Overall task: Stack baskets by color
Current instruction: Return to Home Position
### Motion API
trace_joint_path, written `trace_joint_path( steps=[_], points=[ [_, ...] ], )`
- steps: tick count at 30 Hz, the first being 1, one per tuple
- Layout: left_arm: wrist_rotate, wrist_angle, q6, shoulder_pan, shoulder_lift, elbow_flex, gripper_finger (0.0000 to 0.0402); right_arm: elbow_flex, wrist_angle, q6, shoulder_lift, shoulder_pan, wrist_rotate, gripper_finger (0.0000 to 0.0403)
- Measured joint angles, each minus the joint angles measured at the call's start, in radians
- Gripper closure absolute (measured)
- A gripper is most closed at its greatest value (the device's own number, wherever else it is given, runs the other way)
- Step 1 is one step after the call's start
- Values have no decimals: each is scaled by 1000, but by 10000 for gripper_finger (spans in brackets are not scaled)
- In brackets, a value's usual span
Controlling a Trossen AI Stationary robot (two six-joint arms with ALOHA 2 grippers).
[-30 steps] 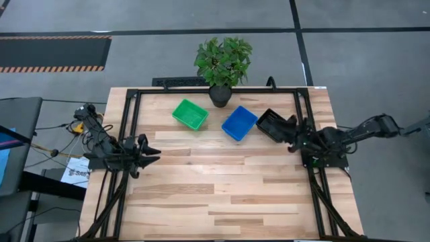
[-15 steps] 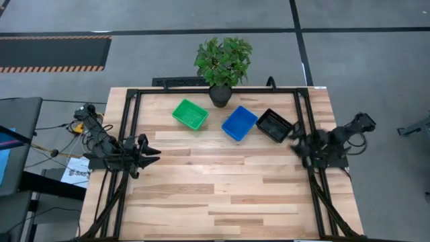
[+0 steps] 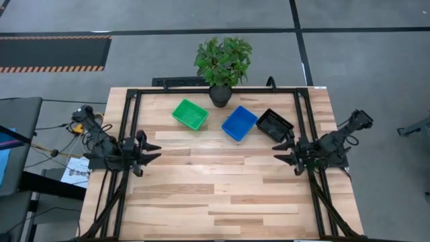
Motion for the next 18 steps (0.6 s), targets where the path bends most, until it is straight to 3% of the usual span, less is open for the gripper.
trace_joint_path(
  steps=[18],
  points=[
    [1, -2, -53, 26, 0, 0, 285, -1, -9, -98, 1, 18, 3, 222]
  ],
)
